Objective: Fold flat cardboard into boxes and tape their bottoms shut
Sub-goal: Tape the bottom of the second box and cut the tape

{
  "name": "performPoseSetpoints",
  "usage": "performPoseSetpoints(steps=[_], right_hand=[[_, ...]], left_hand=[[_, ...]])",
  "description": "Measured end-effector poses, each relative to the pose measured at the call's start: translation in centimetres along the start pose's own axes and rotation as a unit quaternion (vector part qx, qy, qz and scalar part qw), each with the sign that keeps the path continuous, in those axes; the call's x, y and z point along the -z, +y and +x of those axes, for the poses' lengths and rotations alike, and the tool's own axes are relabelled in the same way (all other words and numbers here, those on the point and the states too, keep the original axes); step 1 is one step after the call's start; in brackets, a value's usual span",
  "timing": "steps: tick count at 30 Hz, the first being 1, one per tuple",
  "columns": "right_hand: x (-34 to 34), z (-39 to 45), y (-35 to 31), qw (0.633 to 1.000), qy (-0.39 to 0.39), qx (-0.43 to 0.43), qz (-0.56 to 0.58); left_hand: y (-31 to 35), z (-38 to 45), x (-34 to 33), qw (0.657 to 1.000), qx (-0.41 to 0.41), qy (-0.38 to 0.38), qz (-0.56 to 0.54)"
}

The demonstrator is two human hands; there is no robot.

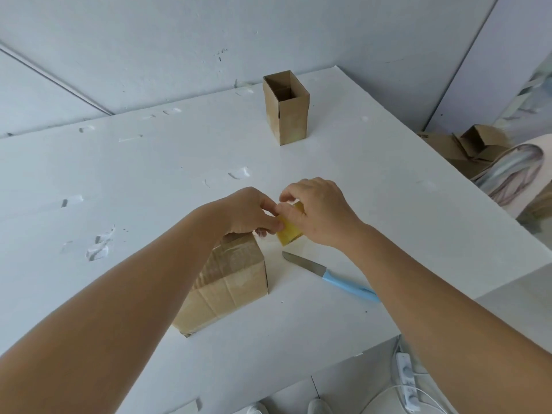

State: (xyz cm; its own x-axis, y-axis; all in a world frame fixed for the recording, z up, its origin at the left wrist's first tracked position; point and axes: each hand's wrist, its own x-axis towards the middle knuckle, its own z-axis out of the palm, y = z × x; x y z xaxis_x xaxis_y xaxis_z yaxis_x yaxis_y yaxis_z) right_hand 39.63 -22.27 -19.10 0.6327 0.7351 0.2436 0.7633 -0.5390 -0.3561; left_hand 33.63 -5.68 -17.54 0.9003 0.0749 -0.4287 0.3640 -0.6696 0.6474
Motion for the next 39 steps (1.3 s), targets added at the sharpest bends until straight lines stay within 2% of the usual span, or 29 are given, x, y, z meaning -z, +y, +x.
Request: performPoseSetpoints(steps=[2, 5, 7, 9, 11, 14, 20, 26, 32, 39], right_hand=[[-0.4, -1.2, 0.1, 0.997, 0.063, -0.013, 0.033], [-1.7, -4.3, 0.5, 0.983, 0.152, -0.077, 0.068], [-3.0, -6.4, 1.2, 0.978, 0.134, -0.145, 0.072], [-4.6, -8.2, 2.1, 0.969, 0.08, -0.222, 0.072], [-5.8, -9.3, 2.7, 0.964, 0.007, -0.259, 0.066], [-7.1, -10.0, 2.7, 0.968, -0.11, -0.227, 0.012], [-6.7, -10.0, 2.6, 0.977, -0.118, -0.159, -0.08], [-2.6, -10.9, 0.6, 0.988, -0.058, -0.14, 0.001], [0.1, -11.8, -2.1, 0.993, 0.083, -0.084, 0.027], [0.7, -12.7, -3.6, 0.991, 0.111, -0.077, -0.003]], left_hand=[[0.1, 0.0, 0.2, 1.0, -0.005, 0.001, -0.021], [-0.1, 0.0, 0.2, 0.999, -0.001, 0.005, -0.039], [-0.1, 0.0, 0.1, 0.999, 0.004, 0.012, -0.032], [-0.1, 0.0, 0.0, 0.999, 0.007, 0.015, -0.027], [0.0, 0.0, 0.0, 0.999, 0.004, 0.019, -0.031], [0.0, -0.1, 0.0, 0.999, -0.002, 0.027, -0.04], [0.0, -0.4, -0.1, 0.998, -0.009, 0.039, -0.038], [-0.1, -0.3, -0.2, 0.998, -0.013, 0.051, -0.036], [0.0, -0.6, -0.4, 0.996, -0.025, 0.072, -0.044], [0.3, -1.3, -0.5, 0.995, -0.037, 0.085, -0.045]])
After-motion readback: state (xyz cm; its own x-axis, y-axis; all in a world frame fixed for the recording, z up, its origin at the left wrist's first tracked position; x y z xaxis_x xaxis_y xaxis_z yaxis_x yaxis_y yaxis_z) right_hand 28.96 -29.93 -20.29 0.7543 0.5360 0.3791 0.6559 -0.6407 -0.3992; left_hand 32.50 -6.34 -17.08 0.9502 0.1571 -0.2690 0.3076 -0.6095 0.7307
